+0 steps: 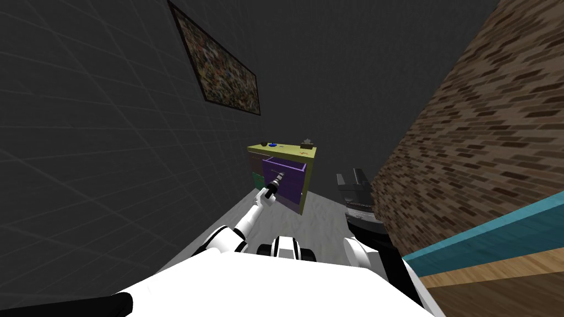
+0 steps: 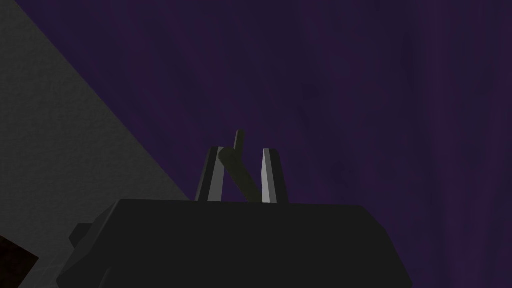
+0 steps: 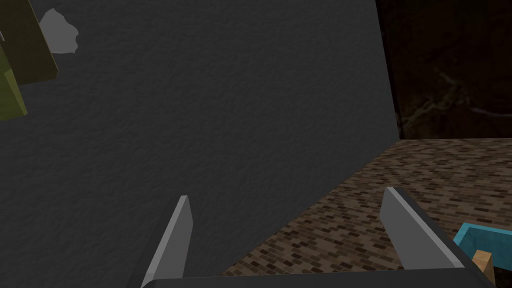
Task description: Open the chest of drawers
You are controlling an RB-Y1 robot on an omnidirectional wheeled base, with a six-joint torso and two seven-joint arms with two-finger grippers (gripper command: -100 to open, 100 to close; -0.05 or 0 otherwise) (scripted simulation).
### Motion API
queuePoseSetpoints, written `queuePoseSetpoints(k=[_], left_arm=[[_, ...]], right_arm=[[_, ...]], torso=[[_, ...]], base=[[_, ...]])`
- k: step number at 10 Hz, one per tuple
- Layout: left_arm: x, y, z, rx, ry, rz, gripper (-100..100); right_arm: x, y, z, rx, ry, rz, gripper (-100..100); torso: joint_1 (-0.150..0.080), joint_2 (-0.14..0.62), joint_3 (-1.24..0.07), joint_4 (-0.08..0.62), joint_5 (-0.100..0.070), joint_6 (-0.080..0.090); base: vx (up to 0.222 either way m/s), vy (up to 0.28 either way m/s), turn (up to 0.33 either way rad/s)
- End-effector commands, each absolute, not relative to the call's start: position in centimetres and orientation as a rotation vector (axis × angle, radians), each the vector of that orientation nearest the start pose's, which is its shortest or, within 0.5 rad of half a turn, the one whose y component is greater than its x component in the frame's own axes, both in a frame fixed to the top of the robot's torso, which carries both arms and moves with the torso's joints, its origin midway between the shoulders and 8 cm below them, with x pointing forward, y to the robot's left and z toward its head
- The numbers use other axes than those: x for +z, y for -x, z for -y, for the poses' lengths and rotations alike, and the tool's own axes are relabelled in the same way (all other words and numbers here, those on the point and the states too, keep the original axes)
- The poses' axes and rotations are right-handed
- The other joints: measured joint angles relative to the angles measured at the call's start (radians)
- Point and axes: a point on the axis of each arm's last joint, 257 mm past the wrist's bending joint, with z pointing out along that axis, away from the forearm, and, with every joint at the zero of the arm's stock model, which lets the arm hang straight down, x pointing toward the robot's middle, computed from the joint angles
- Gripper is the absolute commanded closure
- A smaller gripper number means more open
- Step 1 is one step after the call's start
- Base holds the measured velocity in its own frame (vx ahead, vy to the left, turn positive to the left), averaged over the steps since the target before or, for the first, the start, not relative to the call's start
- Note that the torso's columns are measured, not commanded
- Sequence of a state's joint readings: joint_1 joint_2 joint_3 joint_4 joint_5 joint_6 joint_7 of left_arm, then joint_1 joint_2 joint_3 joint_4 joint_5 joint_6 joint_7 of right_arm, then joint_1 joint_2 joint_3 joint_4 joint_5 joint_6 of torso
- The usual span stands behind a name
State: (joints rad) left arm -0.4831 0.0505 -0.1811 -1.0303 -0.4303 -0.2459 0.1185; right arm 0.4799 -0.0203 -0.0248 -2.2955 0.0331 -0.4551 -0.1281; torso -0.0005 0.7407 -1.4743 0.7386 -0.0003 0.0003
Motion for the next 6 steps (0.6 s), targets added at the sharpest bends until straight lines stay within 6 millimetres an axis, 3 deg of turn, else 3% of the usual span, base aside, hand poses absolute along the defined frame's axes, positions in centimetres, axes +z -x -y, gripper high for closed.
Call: queuePoseSetpoints(k=[1,2,6], left_arm=[[-18.7,-62.5,-4.2,-1.214,0.530,-1.511,100],[-18.0,-63.1,-3.9,-1.209,0.539,-1.515,-100],[-15.3,-64.6,-3.0,-1.205,0.547,-1.509,-100]], right_arm=[[3.0,-34.9,28.0,1.379,-0.680,-0.620,0],[3.0,-34.9,28.0,1.379,-0.680,-0.620,0],[3.0,-34.9,28.0,1.379,-0.680,-0.620,0]], torso=[[-0.002,-0.001,-0.001,0.000,-0.001,0.001],[-0.005,-0.006,-0.004,0.001,-0.001,0.001],[0.002,-0.003,-0.002,0.000,0.001,0.000]], base=[[-0.093,0.036,0.007],[-0.044,0.030,-0.019],[-0.032,0.046,-0.025]])
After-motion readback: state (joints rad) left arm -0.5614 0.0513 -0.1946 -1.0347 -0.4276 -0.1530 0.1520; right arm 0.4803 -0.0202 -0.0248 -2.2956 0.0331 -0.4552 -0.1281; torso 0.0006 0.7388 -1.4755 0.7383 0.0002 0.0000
